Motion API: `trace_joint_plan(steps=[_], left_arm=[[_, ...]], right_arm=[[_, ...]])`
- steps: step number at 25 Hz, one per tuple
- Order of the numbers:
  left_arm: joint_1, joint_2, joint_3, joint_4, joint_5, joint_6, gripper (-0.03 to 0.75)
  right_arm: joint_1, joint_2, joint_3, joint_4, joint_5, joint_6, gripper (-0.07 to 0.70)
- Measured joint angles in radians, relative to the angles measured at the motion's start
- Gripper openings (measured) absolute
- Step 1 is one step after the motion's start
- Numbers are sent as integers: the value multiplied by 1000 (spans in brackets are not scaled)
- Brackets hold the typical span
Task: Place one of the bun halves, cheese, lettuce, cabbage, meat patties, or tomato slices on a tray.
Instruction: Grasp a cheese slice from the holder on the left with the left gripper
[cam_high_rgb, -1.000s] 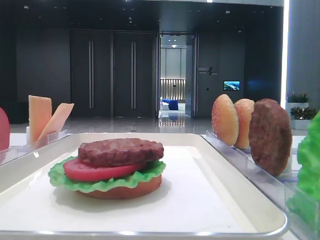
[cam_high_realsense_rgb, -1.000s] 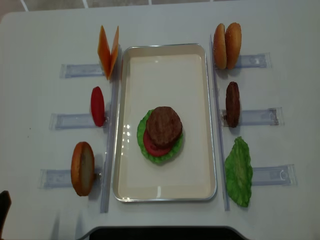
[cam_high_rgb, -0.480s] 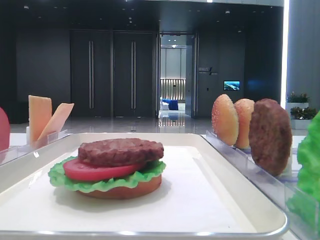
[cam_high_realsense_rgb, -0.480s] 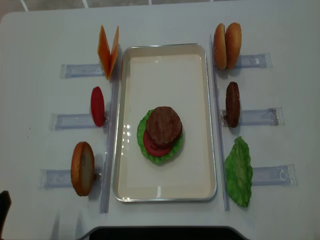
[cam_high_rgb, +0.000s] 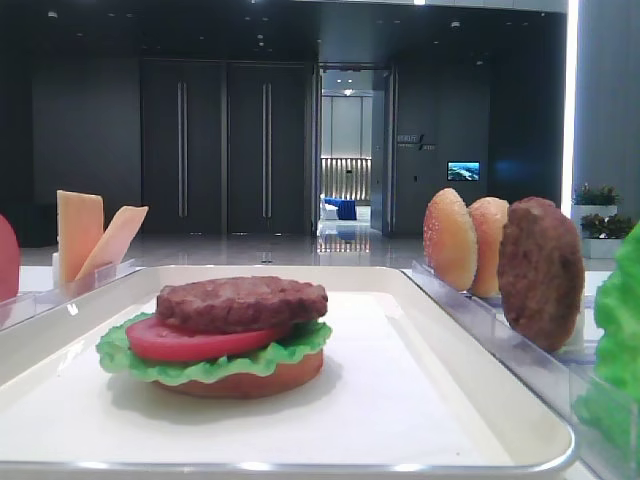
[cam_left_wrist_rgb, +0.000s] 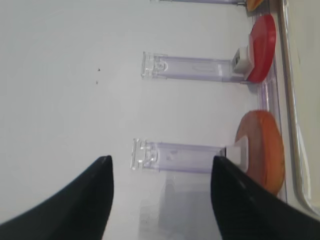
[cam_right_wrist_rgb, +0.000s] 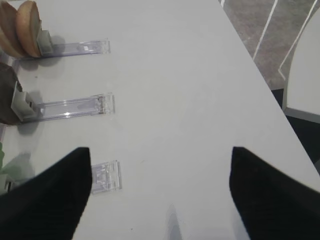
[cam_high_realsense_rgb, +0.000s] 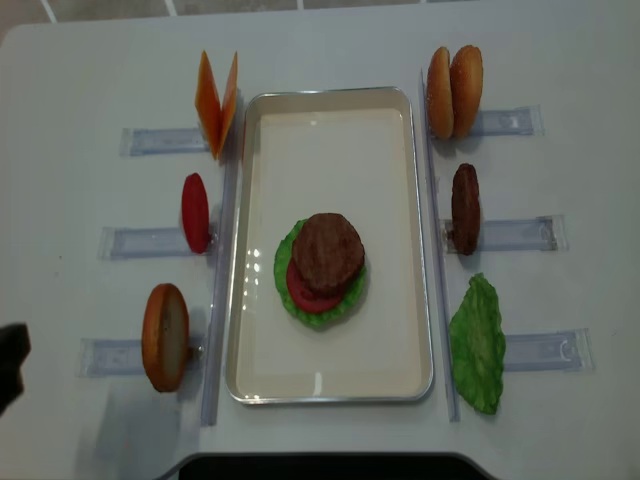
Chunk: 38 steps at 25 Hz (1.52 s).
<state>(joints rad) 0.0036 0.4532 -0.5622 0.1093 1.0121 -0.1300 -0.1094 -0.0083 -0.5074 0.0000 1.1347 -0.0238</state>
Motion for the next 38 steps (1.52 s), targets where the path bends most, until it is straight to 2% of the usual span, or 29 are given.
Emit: trace_joint_plan(steps=[3, 6, 8, 10, 14, 15, 18, 21, 25, 31, 38], left_arm=[[0, 254, -115, -1, -70, -25, 468], [0, 510, -287, -1, -75, -29, 468], [0, 676, -421, -6, -44, -29, 468], [0, 852, -579, -11, 17, -18, 468], [0, 1166, -902, -29, 176, 15, 468], [0, 1228, -972, -38, 195, 25, 468], [0, 1400, -1185, -124, 206, 36, 468], [-7, 1503, -1340, -187, 209, 39, 468], [-30, 1579, -1458, -197, 214, 39, 468], [-74, 1602, -1475, -190, 223, -9, 468], [-257, 1609, -1480, -101, 226, -113, 468]], right_arm=[[0, 0, 0, 0, -1, 0, 539], [0, 0, 0, 0, -1, 0, 539], [0, 0, 0, 0, -1, 0, 539], [0, 0, 0, 0, -1, 0, 539], [0, 0, 0, 0, -1, 0, 539], [0, 0, 0, 0, -1, 0, 539], [0, 0, 0, 0, -1, 0, 539], [0, 0, 0, 0, -1, 0, 539], [0, 0, 0, 0, -1, 0, 539], [0, 0, 0, 0, -1, 0, 539], [0, 0, 0, 0, -1, 0, 539]])
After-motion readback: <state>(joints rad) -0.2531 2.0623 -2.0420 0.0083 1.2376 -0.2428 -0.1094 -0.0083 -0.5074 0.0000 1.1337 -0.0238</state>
